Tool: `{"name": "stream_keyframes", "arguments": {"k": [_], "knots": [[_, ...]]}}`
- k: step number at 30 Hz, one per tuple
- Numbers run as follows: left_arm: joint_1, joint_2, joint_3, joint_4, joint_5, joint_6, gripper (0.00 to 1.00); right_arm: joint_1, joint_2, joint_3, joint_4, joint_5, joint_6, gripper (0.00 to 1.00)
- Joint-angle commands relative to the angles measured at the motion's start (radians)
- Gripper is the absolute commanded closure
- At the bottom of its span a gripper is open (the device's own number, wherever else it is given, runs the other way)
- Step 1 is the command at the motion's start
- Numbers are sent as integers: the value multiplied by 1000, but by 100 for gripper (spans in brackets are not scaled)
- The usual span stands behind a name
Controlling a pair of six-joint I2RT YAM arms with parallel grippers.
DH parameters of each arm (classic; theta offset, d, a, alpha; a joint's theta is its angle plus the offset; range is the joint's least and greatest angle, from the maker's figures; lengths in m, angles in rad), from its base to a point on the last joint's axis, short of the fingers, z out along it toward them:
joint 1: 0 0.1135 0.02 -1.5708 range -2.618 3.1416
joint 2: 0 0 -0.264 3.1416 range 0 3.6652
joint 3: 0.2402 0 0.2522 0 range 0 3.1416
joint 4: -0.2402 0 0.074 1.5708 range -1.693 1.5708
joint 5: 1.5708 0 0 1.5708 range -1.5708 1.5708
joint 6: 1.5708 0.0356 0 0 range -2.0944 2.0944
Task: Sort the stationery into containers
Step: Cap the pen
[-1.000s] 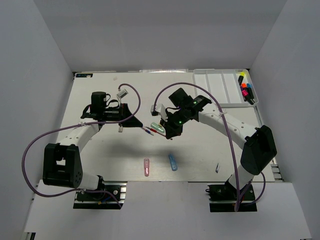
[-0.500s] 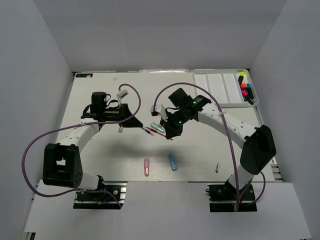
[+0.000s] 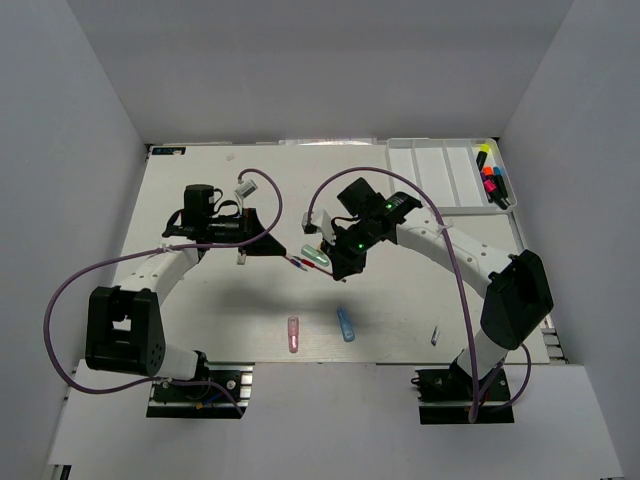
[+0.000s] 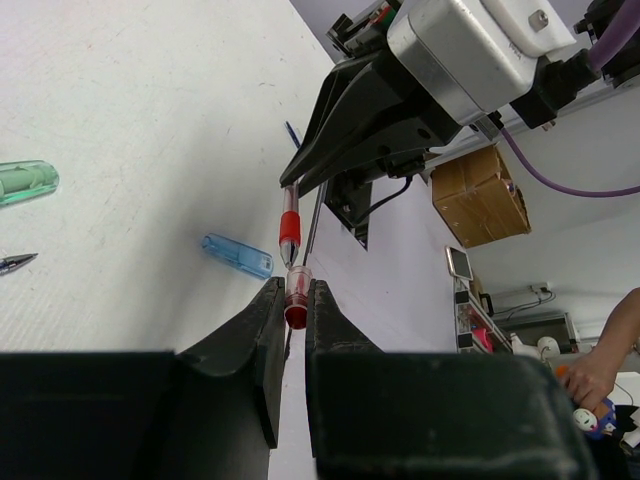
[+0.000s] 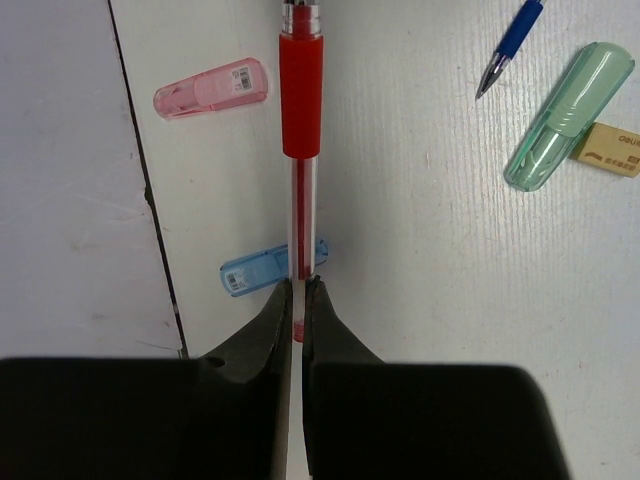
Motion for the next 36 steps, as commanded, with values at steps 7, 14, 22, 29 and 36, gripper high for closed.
{"name": "stream_keyframes", "arguments": {"k": [7, 14, 22, 29, 36], "knots": [[-7, -8, 33, 9, 5, 11, 100, -3, -48, -9, 1, -17, -8, 100], [-7, 4, 52, -2, 6, 12, 100, -2, -49, -12, 1, -15, -8, 100], [-7, 3, 48, 0, 2, 11, 100, -2, -53, -17, 1, -19, -9, 100], [-7, 0, 39, -3, -1, 17, 100, -2, -45, -1, 1, -20, -6, 100], [-7, -17, 27, -5, -5, 20, 100, 3, -26, 20, 4, -23, -5, 100]]}}
